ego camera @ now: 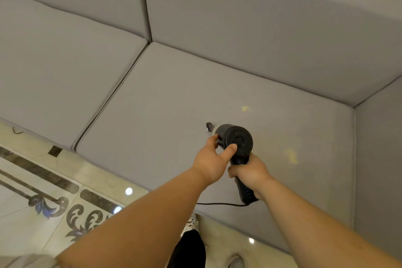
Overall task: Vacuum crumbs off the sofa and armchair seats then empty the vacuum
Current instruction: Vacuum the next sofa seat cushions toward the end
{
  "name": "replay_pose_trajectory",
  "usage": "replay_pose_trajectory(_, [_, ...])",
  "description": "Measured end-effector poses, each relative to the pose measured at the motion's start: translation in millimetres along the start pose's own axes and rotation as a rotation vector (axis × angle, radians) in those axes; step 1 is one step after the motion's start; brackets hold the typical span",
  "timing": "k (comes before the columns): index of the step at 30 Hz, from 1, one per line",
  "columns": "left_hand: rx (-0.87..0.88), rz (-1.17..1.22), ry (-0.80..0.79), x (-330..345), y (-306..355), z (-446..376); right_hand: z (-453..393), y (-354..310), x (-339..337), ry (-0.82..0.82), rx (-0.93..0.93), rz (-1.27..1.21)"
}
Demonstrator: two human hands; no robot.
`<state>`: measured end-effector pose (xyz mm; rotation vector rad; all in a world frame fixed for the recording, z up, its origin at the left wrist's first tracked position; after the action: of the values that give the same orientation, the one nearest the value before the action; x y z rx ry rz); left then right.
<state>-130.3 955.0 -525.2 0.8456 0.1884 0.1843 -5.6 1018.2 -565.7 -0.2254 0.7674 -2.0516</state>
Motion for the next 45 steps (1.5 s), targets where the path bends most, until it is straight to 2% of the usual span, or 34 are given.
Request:
replay_pose_trajectory(5, [-0.024, -0.020, -0.068, 1.5, -7.9, -11.1, -6.6, 14.9, 3.4, 0.013, 0.071, -0.034])
replay_pose_trajectory(12, [-0.015, -0.009, -0.054, 24.7, -11.8, 7.0, 8.5, 38.8, -2.5, -0.010, 0.093, -0.048])
replay_pose_trajectory(23, [0.019, 0.032, -0.051, 103.7, -40.4, 67.0, 76.4, 107.1, -23.5, 0.003, 0.038, 0.004])
replay_pose_trajectory(29, [0.054, 0.011, 0.066, 84.9, -45.0, 78.7, 67.3, 97.5, -3.2, -0.042, -0.033, 0.010])
replay_pose_trajectory(36, [0.001, 0.011, 0.032, 95.3, -70.1, 73.3, 58.8, 117.8, 0.9, -0.041, 0.028, 0.042])
replay_pose_trajectory(45, [0.070, -0.011, 0.026, 82.0, -20.2, 44.5, 56.2, 71.1, -27.0, 0.044, -0.032, -0.018])
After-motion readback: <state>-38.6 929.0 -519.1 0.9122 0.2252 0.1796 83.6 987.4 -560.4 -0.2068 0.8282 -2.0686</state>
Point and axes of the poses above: each hand's wrist, its own z-axis away from the middle knuckle, its own x-axis out of the palm, y = z × x, the point moved 9 cm from there along -z, towards the middle knuckle, and after that the axes turned 11 degrees about -y, right-handed, at the moved point
